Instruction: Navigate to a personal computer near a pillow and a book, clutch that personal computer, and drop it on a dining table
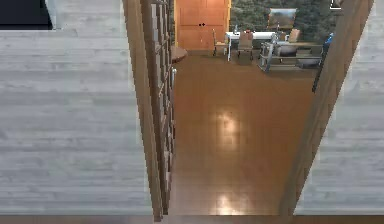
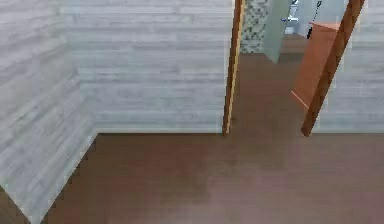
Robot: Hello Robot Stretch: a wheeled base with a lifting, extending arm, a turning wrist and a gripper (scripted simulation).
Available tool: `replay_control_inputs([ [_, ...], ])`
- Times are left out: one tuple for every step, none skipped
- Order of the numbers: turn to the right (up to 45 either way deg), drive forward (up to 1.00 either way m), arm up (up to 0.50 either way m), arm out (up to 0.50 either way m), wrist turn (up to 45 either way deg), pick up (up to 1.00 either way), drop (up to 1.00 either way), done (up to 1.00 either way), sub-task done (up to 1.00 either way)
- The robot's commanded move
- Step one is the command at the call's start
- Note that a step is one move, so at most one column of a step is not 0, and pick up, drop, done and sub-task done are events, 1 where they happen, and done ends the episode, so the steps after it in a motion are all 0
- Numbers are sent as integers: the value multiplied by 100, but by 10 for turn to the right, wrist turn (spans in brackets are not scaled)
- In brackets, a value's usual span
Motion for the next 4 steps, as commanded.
replay_control_inputs([
  [120,0,0,0,0,0,0,0,0],
  [0,100,0,0,0,0,0,0,0],
  [120,0,0,0,0,0,0,0,0],
  [0,20,0,0,0,0,0,0,0],
])
